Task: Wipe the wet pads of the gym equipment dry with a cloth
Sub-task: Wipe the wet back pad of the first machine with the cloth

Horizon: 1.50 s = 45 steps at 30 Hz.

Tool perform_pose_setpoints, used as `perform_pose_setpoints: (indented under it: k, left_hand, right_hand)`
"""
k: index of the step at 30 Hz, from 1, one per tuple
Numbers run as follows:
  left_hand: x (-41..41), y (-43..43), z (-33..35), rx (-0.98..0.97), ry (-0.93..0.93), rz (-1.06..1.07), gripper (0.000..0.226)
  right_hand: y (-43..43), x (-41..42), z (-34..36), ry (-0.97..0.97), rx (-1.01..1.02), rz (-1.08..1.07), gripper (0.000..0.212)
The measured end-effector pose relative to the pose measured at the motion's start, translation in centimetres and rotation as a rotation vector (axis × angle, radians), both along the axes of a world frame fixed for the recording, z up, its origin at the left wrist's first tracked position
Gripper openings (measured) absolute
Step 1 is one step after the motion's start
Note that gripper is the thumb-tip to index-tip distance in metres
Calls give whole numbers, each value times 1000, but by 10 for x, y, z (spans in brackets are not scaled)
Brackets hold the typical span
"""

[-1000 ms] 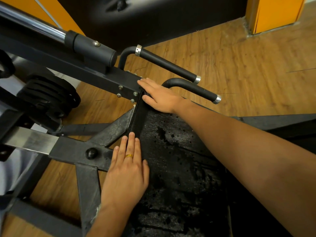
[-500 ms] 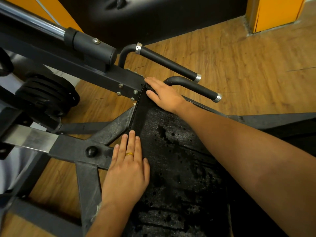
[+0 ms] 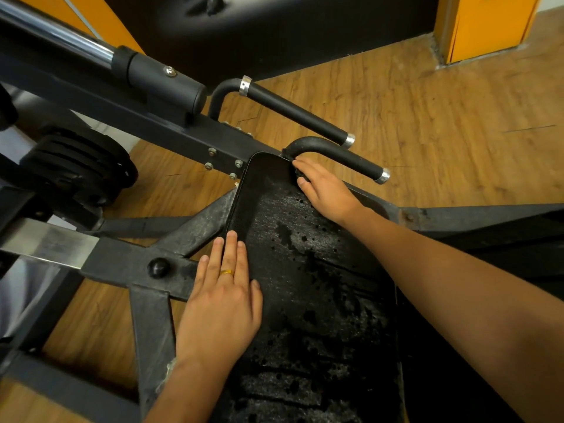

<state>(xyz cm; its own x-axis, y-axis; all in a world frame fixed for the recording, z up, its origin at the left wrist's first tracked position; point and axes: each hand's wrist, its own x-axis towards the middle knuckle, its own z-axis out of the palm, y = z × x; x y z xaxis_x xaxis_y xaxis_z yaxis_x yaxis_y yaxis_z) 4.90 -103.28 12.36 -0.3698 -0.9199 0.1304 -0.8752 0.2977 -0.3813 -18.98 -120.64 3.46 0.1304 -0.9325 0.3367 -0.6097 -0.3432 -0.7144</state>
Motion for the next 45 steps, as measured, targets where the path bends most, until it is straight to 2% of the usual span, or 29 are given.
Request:
perform_pose_setpoints:
  k: [9, 17, 24, 30, 45]
  left_hand:
    - [0, 0, 1, 22, -9, 10, 66]
    - [-1, 0, 2, 36, -11, 21, 67]
    - [-2, 1, 3, 35, -3, 24, 66]
    - [-2, 0, 4, 51, -3, 29, 67]
    - [-5, 2, 5, 47, 18, 30, 67]
  right_hand:
    - [21, -21, -32, -95, 75, -92, 45]
    - [47, -53, -76, -114, 194, -264, 45]
    - [47, -42, -81, -212, 308, -555, 44]
    - [55, -43, -79, -103, 382, -516, 52]
    - [110, -20, -70, -114, 442, -518, 53]
